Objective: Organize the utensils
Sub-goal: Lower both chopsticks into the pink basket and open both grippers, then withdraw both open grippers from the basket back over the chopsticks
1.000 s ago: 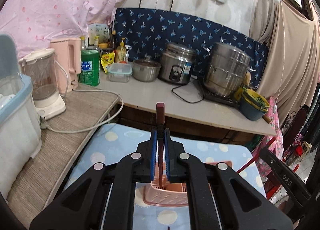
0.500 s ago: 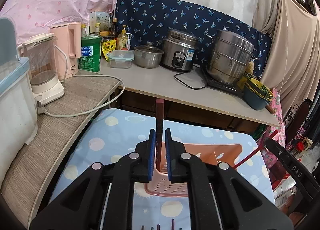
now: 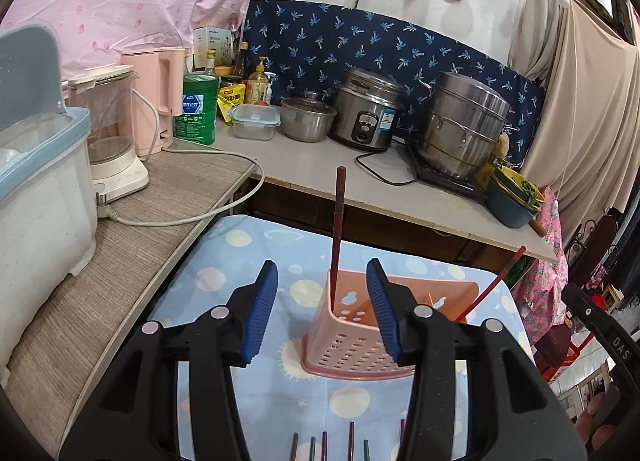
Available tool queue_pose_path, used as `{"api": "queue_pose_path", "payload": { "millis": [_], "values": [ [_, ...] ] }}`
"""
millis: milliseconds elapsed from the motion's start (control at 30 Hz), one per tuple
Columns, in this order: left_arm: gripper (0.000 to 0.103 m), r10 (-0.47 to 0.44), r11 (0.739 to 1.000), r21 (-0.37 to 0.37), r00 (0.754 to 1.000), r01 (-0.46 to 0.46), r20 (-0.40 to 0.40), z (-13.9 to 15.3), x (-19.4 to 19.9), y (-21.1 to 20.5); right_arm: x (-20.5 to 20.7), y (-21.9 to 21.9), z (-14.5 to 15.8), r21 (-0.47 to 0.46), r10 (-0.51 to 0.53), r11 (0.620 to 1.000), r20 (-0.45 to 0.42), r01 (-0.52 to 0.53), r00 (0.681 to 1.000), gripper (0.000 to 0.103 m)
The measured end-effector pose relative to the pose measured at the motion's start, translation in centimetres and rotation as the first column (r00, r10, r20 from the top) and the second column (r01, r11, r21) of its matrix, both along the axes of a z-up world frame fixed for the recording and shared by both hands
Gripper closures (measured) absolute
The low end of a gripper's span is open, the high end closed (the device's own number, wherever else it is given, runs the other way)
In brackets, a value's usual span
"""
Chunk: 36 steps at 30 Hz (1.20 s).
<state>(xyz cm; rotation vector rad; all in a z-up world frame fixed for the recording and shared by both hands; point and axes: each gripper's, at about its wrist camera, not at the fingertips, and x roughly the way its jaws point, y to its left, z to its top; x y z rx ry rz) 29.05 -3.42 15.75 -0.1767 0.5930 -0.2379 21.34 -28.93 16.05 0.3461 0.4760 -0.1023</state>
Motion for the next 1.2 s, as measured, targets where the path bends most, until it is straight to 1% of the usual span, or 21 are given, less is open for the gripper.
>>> {"api": "queue_pose_path", "payload": {
  "millis": [167,267,433,667,900,1033,1200],
  "values": [
    [0.058,-0.008,1.000,0.011,1.000,0.008,0.003,-0.2,-1.9,0.7,-2.5,0.6,-0.3,0.001,0.012,1.000,-0.002,-0.012,1.000,0.075],
    [0.055,-0.015,1.000,0.019,1.000,0.015,-0.012,-0.9,-3.4,1.2,-4.1,1.2,-0.7,-0.006,0.024,1.000,-0.009,-0.024,1.000,0.075],
    [0.054,-0.039,0.999,0.033,0.998,0.040,-0.050,-2.6,-6.1,2.0,-7.2,2.7,-1.9,-0.019,0.045,0.999,-0.027,-0.045,0.999,0.075],
    [0.054,-0.045,0.996,0.066,0.993,0.053,-0.113,-6.0,-10.1,3.1,-11.2,4.8,-5.1,-0.031,0.055,0.998,-0.086,-0.058,0.995,0.075],
    [0.054,-0.040,0.992,0.110,0.987,0.057,-0.154,-9.5,-14.1,4.1,-14.7,6.6,-8.9,-0.044,0.056,0.997,-0.163,-0.064,0.985,0.074],
    [0.054,-0.053,0.992,0.105,0.979,0.075,-0.197,-11.6,-15.8,4.5,-16.3,7.0,-11.5,-0.012,0.064,0.998,-0.219,-0.068,0.974,0.074],
    [0.054,-0.054,0.987,0.133,0.969,0.088,-0.240,-14.3,-17.9,4.7,-17.9,7.1,-14.2,0.023,0.054,0.998,-0.266,-0.050,0.962,0.074]
  ]
}}
